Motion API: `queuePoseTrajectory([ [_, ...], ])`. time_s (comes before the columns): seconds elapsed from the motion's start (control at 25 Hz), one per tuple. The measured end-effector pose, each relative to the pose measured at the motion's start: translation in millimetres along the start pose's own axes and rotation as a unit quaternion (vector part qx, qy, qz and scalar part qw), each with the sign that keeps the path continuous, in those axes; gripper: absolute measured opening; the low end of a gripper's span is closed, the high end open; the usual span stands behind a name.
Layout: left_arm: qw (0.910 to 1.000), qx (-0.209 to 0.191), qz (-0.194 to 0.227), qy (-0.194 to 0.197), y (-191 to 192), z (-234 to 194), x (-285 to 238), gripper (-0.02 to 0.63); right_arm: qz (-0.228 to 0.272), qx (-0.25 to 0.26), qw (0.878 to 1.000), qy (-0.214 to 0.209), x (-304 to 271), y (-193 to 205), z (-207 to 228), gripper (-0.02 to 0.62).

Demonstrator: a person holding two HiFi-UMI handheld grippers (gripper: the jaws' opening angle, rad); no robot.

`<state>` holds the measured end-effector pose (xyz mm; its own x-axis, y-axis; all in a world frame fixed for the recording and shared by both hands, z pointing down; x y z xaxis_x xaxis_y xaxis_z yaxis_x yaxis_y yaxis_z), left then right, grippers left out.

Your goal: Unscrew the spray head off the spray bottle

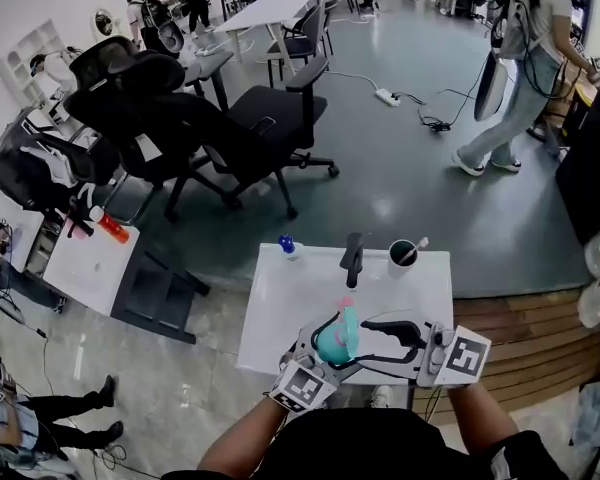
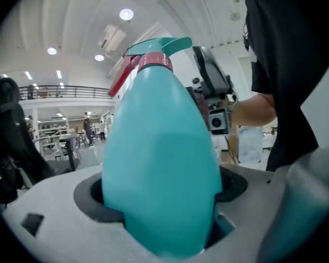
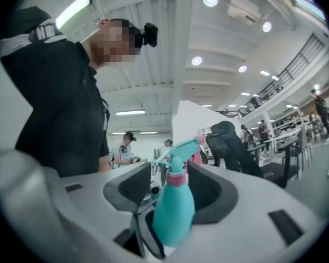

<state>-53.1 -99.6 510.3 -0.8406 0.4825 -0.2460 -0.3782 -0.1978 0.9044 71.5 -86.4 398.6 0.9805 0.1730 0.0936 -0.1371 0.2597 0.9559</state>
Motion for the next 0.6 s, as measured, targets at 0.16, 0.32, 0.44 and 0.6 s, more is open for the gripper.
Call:
queuePoseTrajectory([
  [0.16, 0.9932, 0.031, -0.048, -0.102, 23, -13, -1, 0.472, 0.025, -0.009, 0.992, 0.127, 3, 14, 14, 0.172],
  [0.32, 0.9790, 0.045, -0.084, -0.180, 26, -30, -1, 0.472, 0.040, -0.019, 0.983, 0.178, -11, 14, 18, 0.170],
  [0.44, 0.9726, 0.028, -0.104, -0.206, 25, -35, -3, 0.474, 0.037, -0.008, 0.982, 0.184, -26, 10, 18, 0.172],
  [0.6, 0.9700, 0.016, -0.113, -0.215, 24, -35, -5, 0.474, 0.019, 0.011, 0.984, 0.179, -41, 6, 21, 0.199],
])
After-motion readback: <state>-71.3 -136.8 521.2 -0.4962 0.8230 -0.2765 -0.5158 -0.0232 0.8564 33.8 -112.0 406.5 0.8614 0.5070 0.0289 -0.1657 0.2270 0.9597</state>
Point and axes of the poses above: the fingertips, and each gripper's own axes: x backward along the fingers, z to its right, y out of its underside, the point moved 8 cm from there along x, backward along the fingers, and after that the axes turned 12 degrees about -x, right-handed, at the moved point
